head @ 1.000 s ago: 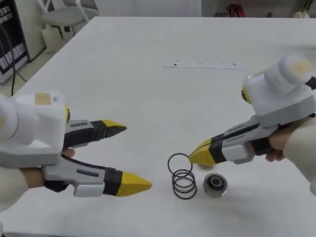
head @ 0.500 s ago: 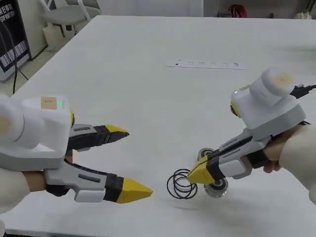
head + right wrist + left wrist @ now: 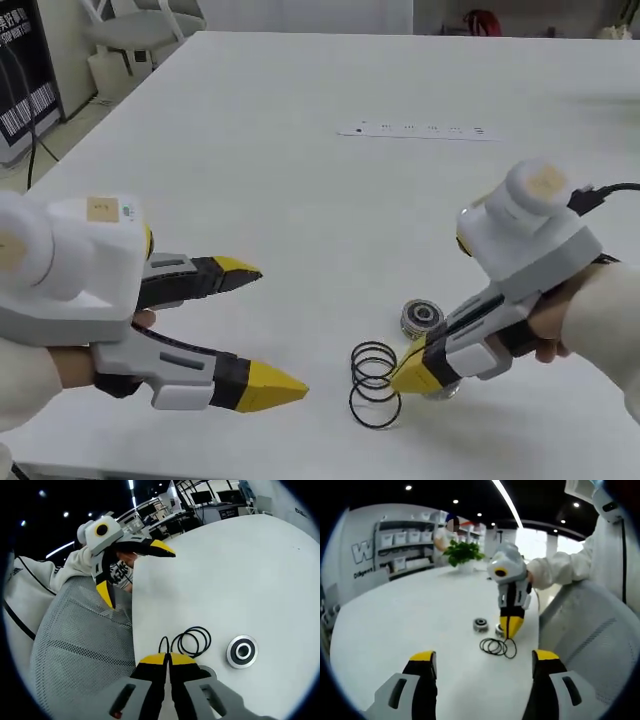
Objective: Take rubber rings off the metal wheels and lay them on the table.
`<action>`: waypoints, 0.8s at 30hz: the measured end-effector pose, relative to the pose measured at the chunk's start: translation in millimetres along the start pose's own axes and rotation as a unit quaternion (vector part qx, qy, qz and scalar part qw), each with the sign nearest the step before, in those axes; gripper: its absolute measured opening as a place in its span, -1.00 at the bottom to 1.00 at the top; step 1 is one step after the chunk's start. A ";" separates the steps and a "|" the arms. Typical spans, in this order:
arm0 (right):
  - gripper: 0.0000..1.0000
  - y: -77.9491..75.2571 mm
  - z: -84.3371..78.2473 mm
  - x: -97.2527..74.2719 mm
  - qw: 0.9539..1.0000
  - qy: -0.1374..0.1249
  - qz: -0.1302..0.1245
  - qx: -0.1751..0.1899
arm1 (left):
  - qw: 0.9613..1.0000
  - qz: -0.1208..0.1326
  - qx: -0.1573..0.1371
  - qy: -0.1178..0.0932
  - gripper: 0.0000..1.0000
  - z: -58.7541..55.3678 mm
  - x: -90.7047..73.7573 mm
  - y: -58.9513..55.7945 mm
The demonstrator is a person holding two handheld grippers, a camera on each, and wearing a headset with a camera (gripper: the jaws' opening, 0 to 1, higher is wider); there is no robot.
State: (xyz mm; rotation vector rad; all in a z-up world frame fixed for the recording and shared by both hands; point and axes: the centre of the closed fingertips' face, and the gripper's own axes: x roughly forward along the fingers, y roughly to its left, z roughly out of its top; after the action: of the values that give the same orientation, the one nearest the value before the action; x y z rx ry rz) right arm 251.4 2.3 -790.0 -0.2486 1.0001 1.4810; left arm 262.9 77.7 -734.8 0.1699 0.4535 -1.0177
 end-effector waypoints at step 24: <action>-1.00 -23.4 6.1 1.2 0.998 -0.014 -0.054 -0.025 | 1.000 0.002 -0.005 -0.001 0.58 -1.2 -0.9 0.3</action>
State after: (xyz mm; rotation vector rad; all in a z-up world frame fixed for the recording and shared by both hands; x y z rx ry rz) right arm 274.4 3.9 -797.1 -0.3134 0.9144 1.4078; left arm 262.4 78.9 -735.5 0.1602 0.4566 -1.0120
